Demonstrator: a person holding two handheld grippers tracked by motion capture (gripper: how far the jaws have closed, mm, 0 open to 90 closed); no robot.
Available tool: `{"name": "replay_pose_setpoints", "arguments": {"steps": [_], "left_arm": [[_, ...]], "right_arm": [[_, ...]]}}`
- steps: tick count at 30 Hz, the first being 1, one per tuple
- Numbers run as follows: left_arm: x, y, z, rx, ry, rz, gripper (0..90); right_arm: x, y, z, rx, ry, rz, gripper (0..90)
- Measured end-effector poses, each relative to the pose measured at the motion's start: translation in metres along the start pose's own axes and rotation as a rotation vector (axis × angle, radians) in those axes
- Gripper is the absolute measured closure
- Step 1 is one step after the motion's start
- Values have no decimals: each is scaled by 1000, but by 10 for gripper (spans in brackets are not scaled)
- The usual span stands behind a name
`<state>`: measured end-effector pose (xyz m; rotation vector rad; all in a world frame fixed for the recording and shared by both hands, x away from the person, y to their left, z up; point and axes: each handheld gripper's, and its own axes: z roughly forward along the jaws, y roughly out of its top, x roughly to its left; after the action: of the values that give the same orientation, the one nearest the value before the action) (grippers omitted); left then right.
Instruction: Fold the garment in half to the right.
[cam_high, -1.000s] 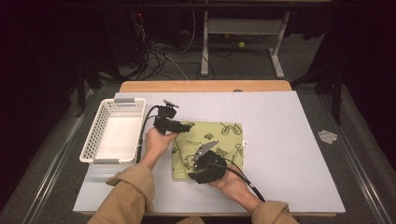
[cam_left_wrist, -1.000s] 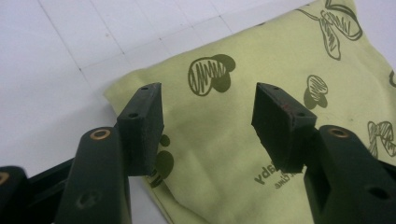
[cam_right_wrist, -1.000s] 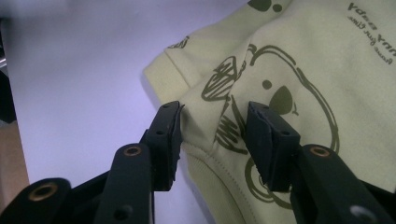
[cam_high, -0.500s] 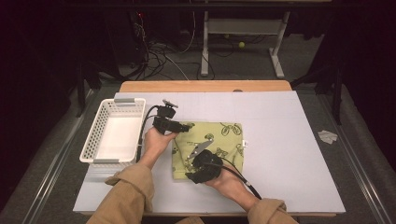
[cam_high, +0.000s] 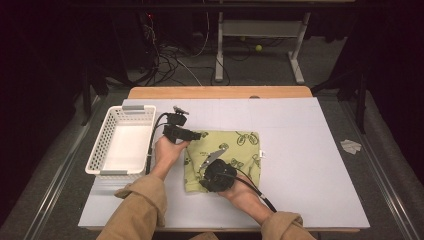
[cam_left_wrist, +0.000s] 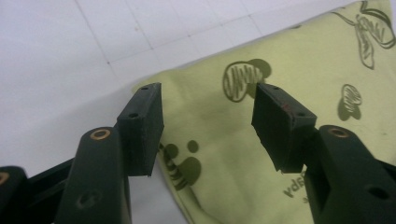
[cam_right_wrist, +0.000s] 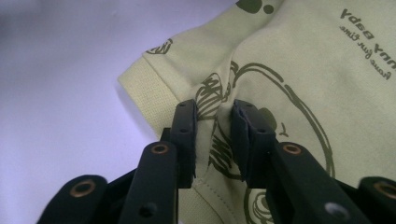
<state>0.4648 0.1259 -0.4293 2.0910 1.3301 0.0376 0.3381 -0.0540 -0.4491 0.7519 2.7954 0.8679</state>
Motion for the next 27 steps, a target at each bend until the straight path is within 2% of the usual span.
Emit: {"name": "replay_pose_setpoints", "arguments": {"steps": [3, 8, 10, 12, 16, 18, 21, 24, 27], "left_arm": [[0, 0, 1, 8, -7, -7, 404], [4, -1, 2, 19, -6, -11, 404], [6, -1, 2, 22, 4, -12, 404], [8, -1, 3, 29, 29, -7, 404], [12, -1, 7, 36, 29, -24, 405], [14, -1, 8, 33, 23, -36, 405], [17, -1, 9, 34, 12, -53, 405], [22, -3, 14, 63, -10, -82, 418], [20, -5, 16, 69, -6, -65, 461]], "right_arm": [[2, 1, 0, 8, -21, -28, 759], [-1, 0, -3, 5, 6, -34, 818], [-1, -1, -5, -5, 3, -48, 854], [-1, -3, -8, -19, 10, -36, 861], [-4, -8, -10, -37, 29, -15, 864], [-4, -8, -11, -41, 31, -21, 864], [-6, -11, -13, -47, 47, -6, 865], [-9, -14, -15, -60, 59, 4, 865], [-7, -15, -16, -61, 57, 8, 865]]}}
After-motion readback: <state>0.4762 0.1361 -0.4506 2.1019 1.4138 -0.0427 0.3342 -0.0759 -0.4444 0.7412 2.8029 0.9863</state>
